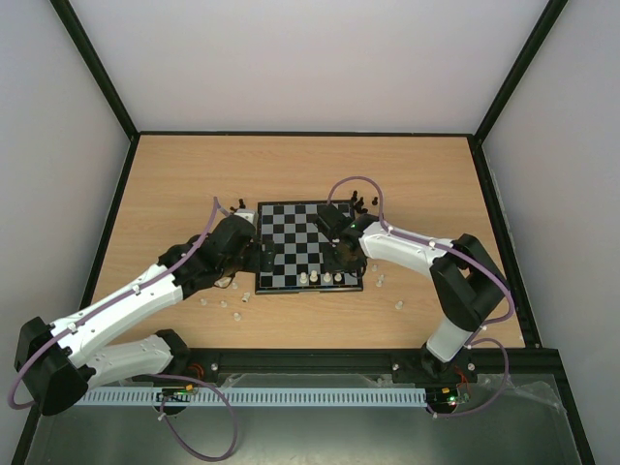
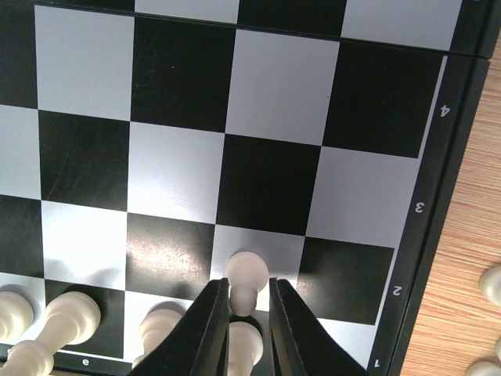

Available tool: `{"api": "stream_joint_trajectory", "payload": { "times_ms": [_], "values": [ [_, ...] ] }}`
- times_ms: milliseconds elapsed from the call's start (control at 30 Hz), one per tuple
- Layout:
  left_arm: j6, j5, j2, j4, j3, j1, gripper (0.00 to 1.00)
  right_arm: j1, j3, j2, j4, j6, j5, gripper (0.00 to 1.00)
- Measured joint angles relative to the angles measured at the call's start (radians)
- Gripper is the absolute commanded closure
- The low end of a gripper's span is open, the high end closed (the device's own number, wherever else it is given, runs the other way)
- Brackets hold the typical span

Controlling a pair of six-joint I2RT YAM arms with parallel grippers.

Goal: Set up the chess pieces on the board
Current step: Place the chess piece on the chessboard, then pick up the chess piece at the center of the board.

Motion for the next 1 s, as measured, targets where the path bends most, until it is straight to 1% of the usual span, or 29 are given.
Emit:
{"api": "stream_joint_trajectory", "payload": {
  "times_ms": [233,400,500,700,867,1000],
  "values": [
    [0.000,0.000,0.000,0.000,0.000,0.000,0.01,0.000,0.000,0.000,0.000,0.000,-0.002,0.75],
    [0.000,0.000,0.000,0.000,0.000,0.000,0.01,0.000,0.000,-0.004,-0.005,0.001,0.005,0.62],
    [0.000,0.000,0.000,0.000,0.000,0.000,0.01,0.000,0.009,-0.022,-0.027,0.000,0.027,0.56],
    [0.000,0.000,0.000,0.000,0.000,0.000,0.01,-0.024,0.011,-0.146,-0.059,0.001,0.080,0.54],
    [0.000,0.000,0.000,0.000,0.000,0.000,0.01,-0.129,-0.045,-0.237,-0.057,-0.002,0.085,0.54],
    [0.000,0.000,0.000,0.000,0.000,0.000,0.01,-0.204,-0.116,-0.246,-0.057,-0.003,0.082,0.54]
  ]
}}
